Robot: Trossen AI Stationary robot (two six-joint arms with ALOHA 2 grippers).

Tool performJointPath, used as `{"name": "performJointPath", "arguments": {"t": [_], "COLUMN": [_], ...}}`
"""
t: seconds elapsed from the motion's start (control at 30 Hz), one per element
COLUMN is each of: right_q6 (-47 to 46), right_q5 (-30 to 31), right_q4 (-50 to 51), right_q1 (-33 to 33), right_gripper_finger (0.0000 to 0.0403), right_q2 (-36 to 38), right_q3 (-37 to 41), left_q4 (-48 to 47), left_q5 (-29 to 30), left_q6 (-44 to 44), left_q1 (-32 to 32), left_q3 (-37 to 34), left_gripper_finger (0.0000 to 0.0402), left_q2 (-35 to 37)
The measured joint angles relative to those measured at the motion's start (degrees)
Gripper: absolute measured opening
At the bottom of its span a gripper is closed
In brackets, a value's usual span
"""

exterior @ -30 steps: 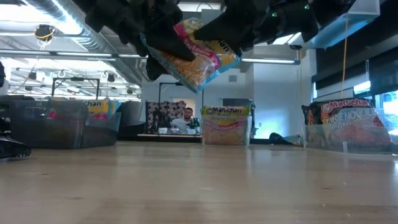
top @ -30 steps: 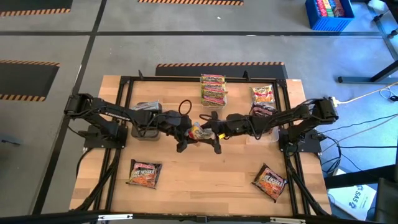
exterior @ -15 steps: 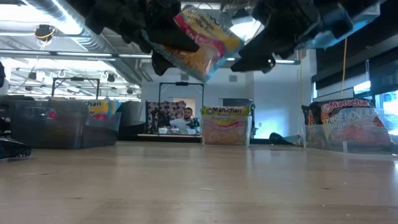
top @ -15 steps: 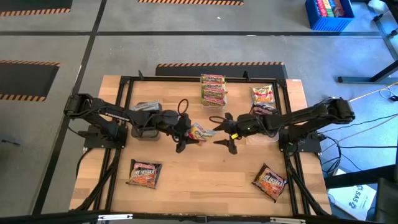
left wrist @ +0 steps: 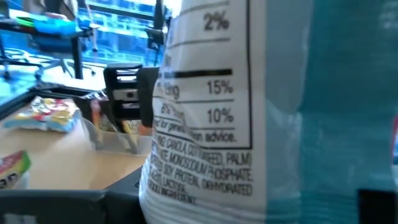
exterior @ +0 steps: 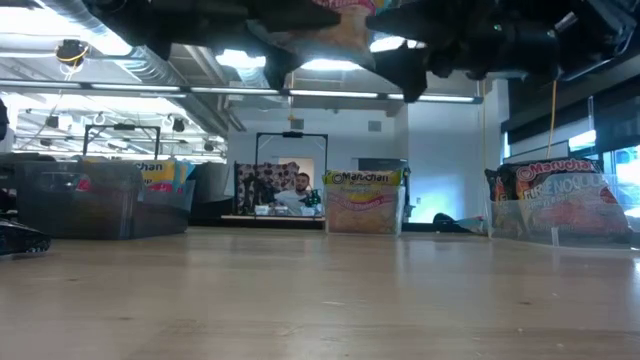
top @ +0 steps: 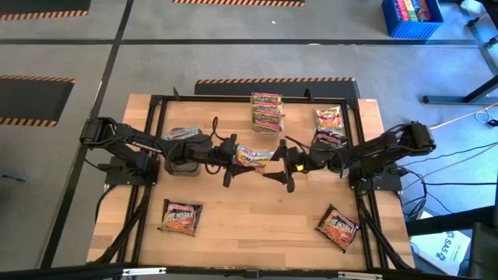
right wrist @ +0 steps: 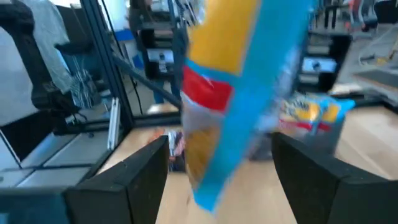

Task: Sort Maruchan noodles
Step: Put the bottom blue noodle pack into the black bin

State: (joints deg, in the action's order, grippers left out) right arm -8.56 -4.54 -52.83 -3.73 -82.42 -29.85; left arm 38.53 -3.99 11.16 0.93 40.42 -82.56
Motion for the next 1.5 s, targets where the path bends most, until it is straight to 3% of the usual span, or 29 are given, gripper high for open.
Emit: {"name": "performJointPath", "arguments": {"t": [0.13, 0.47, 0.8, 1.13, 1.27, 1.5], "right_q6": [0.0, 2.8, 5.2, 5.9, 6.2, 6.2], "right_q5": [-0.1, 1.0, 4.1, 4.9, 4.7, 5.5], "right_q4": [-1.1, -0.9, 0.4, 1.3, 2.4, 7.6], "right_q1": [0.0, 0.0, 0.0, 0.0, 0.0, 0.0], "right_gripper_finger": [0.0264, 0.0259, 0.0142, 0.0134, 0.0121, 0.0121], "right_q2": [-2.5, -3.8, -3.7, -3.7, -3.7, -3.7], "right_q3": [-2.1, -6.0, -6.2, -6.2, -6.5, -6.2], "left_q4": [0.4, 3.4, 3.3, 2.4, -3.0, -24.3], "left_q5": [3.0, 1.5, 1.5, 1.1, -1.1, -6.9], "left_q6": [-0.7, -1.3, -0.7, 5.6, 6.8, 9.3], "left_q1": [0.0, 0.3, 0.3, 0.2, -0.3, -2.5], "left_q3": [0.0, 0.0, 0.0, 0.0, 0.3, 0.1], "left_gripper_finger": [0.0193, 0.0193, 0.0193, 0.0202, 0.0234, 0.027], "left_q2": [0.0, -0.1, 0.0, 0.1, 2.6, 11.8]}}
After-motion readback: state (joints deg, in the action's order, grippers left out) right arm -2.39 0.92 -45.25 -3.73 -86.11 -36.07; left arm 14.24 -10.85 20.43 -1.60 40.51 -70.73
